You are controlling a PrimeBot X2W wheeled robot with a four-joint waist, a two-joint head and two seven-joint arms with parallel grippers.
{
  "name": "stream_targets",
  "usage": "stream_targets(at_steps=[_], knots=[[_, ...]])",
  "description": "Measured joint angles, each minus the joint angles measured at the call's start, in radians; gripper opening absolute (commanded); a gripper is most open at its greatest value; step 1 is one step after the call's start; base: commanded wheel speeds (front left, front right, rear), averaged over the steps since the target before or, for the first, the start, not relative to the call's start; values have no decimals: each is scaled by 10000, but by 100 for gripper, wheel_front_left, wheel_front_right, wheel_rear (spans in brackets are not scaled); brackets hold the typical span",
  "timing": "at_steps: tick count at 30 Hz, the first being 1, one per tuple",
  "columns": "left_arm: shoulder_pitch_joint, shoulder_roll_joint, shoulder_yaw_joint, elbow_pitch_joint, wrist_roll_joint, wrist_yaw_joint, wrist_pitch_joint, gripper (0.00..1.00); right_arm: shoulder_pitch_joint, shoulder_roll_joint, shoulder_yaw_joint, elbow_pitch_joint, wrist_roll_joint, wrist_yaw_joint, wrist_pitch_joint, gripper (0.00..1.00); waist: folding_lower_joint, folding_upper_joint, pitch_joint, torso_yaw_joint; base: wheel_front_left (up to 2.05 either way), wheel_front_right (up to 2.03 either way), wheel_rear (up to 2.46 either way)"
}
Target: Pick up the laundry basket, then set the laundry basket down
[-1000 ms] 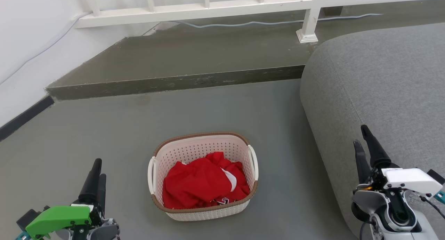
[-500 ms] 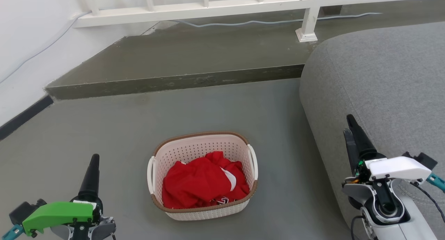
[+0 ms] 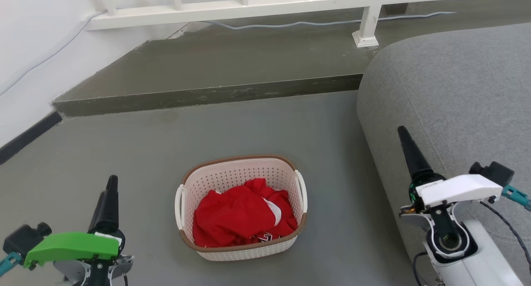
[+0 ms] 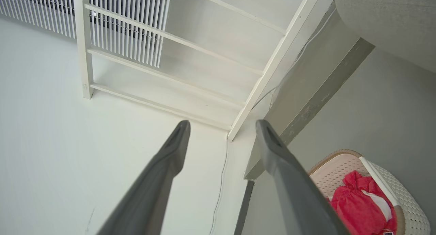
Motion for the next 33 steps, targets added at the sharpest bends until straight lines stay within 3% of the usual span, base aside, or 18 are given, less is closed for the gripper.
stream_targets(at_steps=[12,33], knots=[[-209,199,-201,-305,2451,148,-380,100,-403,-305,759,328,-1960,-17,-393,100,0,0,87,-5,0,0,0],[-380,232,-811,-454,6251,742,-1170,100,-1032,-301,1806,418,-5482,-637,-1137,100,0,0,218,-29,0,0,0]])
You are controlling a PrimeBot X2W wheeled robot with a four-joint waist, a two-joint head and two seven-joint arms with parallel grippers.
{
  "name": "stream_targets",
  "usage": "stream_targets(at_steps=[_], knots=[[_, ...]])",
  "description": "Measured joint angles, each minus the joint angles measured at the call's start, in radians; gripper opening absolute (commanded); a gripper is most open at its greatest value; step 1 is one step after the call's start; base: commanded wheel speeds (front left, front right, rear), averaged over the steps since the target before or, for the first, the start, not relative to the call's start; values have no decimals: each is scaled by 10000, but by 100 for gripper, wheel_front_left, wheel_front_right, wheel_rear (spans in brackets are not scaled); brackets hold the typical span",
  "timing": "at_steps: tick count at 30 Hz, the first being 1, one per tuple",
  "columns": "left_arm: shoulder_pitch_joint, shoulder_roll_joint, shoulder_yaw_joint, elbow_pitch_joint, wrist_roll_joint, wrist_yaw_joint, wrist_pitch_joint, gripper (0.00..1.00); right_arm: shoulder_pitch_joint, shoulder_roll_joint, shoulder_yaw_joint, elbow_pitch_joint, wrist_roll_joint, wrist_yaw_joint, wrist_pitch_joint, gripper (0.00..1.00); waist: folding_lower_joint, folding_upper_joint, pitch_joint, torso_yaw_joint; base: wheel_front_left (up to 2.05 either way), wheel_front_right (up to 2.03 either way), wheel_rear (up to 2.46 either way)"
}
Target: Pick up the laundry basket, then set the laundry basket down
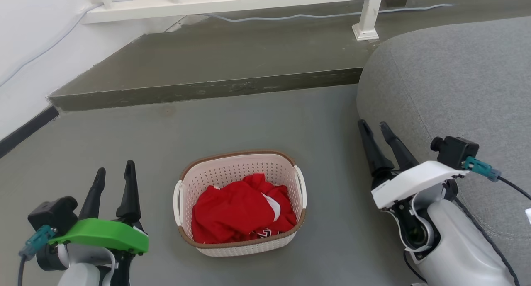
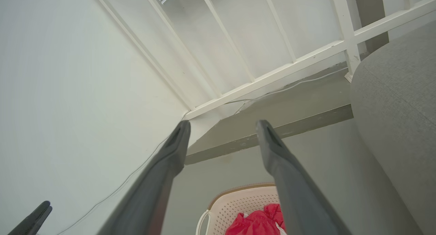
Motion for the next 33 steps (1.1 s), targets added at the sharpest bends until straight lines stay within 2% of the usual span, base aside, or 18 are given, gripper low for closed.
stream_targets(at_steps=[11,19,33], knots=[[-98,-46,-132,-65,1549,130,-418,100,-195,44,407,111,-1524,-245,-366,100,0,0,67,-7,0,0,0],[-200,-82,-148,-150,2546,136,-717,100,-405,69,665,205,-2537,-272,-660,100,0,0,116,-17,0,0,0],[-213,-265,61,-98,2679,125,-717,100,-415,282,389,343,-2834,-267,-660,100,0,0,111,-19,0,0,0]])
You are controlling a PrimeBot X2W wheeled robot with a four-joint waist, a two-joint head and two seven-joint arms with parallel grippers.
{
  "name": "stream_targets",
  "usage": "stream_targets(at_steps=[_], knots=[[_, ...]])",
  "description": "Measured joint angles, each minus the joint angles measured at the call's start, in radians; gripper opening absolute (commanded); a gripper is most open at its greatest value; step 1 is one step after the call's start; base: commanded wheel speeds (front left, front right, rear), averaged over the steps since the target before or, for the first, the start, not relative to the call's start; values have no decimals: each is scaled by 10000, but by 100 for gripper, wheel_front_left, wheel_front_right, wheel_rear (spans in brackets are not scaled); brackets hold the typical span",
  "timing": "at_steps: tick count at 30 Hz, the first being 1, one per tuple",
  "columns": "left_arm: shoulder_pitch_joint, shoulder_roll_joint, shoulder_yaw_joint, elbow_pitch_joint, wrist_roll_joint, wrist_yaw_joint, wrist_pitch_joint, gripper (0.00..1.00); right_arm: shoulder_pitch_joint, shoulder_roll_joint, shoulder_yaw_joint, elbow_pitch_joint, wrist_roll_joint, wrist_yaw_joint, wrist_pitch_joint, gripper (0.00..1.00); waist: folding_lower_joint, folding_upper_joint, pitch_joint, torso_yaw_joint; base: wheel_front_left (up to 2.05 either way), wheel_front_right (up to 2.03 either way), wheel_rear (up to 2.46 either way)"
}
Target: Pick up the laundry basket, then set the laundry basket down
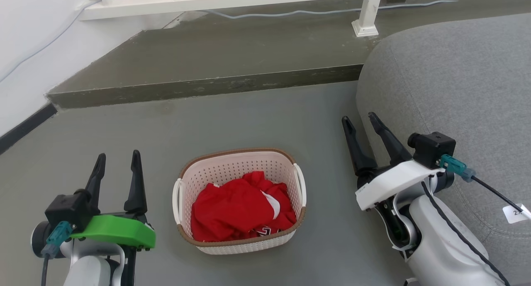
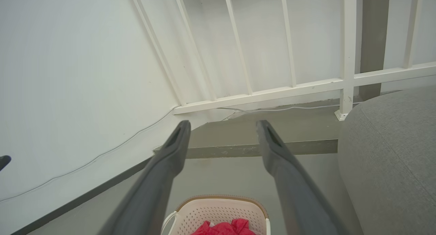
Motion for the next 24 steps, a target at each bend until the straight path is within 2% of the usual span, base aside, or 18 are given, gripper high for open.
stream_targets(at_steps=[24], knots=[[-33,-134,217,12,230,-192,0,100,2,115,-276,265,-485,12,-2,100,0,0,203,-61,0,0,0]])
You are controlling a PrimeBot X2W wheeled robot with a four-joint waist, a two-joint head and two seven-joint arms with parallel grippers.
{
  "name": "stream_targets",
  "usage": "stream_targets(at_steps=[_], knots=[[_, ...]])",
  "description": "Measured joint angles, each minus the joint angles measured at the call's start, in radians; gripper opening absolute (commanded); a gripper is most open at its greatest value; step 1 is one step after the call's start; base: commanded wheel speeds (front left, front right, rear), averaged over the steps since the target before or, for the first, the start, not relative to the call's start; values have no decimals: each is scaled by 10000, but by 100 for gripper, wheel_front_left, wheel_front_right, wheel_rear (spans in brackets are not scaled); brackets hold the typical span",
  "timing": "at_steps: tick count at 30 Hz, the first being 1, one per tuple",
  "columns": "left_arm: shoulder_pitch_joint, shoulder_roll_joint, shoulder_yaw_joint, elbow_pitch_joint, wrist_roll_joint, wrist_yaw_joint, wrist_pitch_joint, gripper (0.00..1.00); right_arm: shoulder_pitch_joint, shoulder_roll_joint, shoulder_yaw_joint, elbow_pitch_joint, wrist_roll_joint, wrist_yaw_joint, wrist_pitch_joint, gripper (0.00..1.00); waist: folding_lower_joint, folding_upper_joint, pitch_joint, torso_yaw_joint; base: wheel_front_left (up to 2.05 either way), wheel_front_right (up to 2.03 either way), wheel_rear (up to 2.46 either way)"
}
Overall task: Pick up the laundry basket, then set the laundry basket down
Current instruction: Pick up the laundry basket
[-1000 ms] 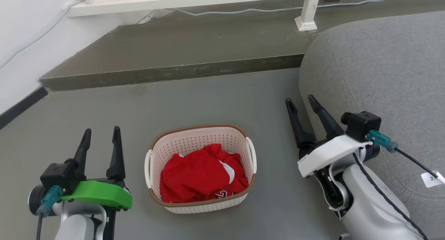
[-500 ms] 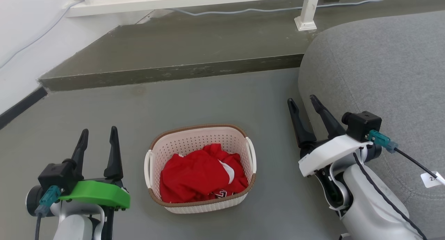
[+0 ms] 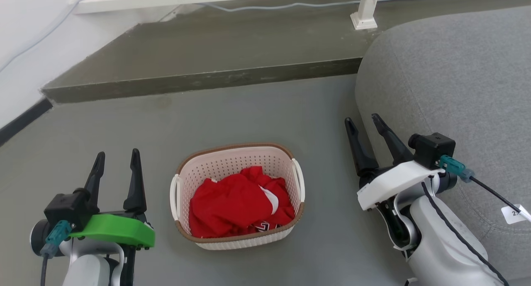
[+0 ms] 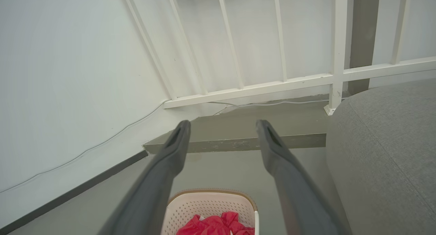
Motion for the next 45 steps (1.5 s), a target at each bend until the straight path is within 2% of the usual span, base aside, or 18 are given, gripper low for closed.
stream_targets(at_steps=[30,45], knots=[[-956,-134,215,123,-12,-345,0,100,-803,211,-282,184,-242,-2,-10,100,0,0,2147,-59,0,0,0],[-1839,111,403,577,-12,-470,-2,100,-1874,263,-69,633,-504,2,-10,100,0,0,3587,-203,0,0,0]])
